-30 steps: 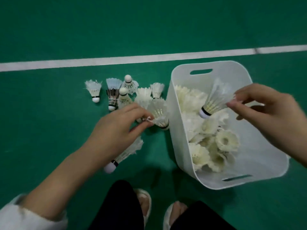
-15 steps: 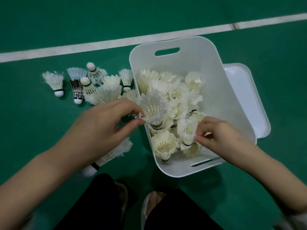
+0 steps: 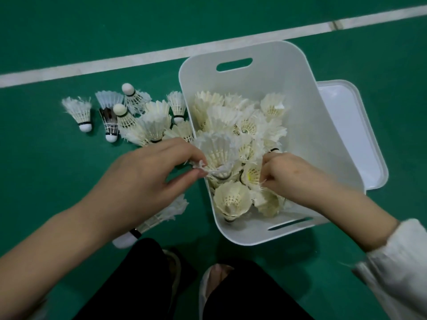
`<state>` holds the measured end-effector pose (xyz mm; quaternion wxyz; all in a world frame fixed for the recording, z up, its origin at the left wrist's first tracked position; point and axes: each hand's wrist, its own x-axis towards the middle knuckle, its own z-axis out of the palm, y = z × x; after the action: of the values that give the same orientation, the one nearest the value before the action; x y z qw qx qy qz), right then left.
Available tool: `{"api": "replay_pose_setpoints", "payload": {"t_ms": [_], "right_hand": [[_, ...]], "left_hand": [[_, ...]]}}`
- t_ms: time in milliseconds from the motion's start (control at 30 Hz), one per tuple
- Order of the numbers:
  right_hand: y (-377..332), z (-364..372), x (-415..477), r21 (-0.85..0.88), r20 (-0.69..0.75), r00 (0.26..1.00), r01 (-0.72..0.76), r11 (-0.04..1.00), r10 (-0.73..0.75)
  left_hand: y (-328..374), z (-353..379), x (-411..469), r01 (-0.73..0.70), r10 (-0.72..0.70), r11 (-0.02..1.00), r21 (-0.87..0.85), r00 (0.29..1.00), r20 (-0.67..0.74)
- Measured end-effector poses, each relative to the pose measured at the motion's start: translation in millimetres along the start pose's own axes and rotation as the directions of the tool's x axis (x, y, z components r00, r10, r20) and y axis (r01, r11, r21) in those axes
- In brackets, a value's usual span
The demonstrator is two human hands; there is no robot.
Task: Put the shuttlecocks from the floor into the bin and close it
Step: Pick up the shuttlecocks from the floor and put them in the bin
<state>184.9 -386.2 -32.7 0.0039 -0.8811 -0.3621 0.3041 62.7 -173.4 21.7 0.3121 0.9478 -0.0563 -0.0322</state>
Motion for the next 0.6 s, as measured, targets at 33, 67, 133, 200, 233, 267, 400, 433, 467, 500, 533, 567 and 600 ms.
{"api": "replay_pose_setpoints", "payload": {"t_ms": [33,67,133,200,233,267,400,433,467,500,533,567,600], "right_hand": [[0,2,-1,-0.014,0.001,1.0,0.003,1.0,-0.003],[-2,6,0,-0.035,0.003,1.0,0.01,0.999,-0.009],[-4,17,2,-0.069,0.03,0.999,0.028,0.997,-0.026],[-6,26,4,-0.074,0.076,0.996,0.044,0.996,-0.039],[-7,26,4,-0.068,0.099,0.994,0.047,0.997,-0.04],[-7,22,2,-0.043,0.123,0.992,0.035,0.998,-0.029],[-10,-16,-22,0.057,0.022,1.0,0.0,0.998,-0.001],[-14,-28,-30,0.109,-0.089,0.996,0.012,0.994,-0.002],[-20,-40,-39,0.206,-0.197,0.98,0.039,0.978,0.002],[-27,-50,-47,0.319,-0.281,0.96,0.093,0.943,0.0],[-35,-57,-52,0.401,-0.318,0.948,0.157,0.902,-0.023],[-42,-60,-55,0.448,-0.318,0.947,0.2,0.871,-0.054],[-47,-60,-53,0.466,-0.301,0.95,0.221,0.857,-0.081]], "left_hand": [[0,0,0,0.001,-0.001,1.0,0.0,1.0,0.0],[-1,0,0,0.001,-0.001,1.0,-0.002,1.0,-0.001],[-2,-1,-1,0.003,-0.003,1.0,-0.004,1.0,-0.003],[-2,-1,-1,0.007,-0.007,1.0,-0.001,1.0,-0.002],[-2,-2,-2,0.006,-0.006,1.0,0.004,1.0,-0.001],[-2,-2,-2,0.003,-0.003,1.0,0.009,1.0,-0.001],[-4,-3,-4,0.001,-0.001,1.0,0.013,1.0,-0.015],[-4,-3,-4,0.004,-0.004,1.0,0.011,1.0,-0.017],[-4,-3,-3,0.004,-0.004,1.0,0.009,1.0,-0.016],[-3,-3,-3,-0.001,0.001,1.0,0.007,1.0,-0.014],[-3,-3,-2,-0.008,0.008,1.0,0.004,1.0,-0.011],[-2,-3,-1,-0.018,0.018,1.0,0.001,1.0,-0.01],[-1,-2,0,-0.029,0.029,1.0,-0.002,1.0,-0.009]]}}
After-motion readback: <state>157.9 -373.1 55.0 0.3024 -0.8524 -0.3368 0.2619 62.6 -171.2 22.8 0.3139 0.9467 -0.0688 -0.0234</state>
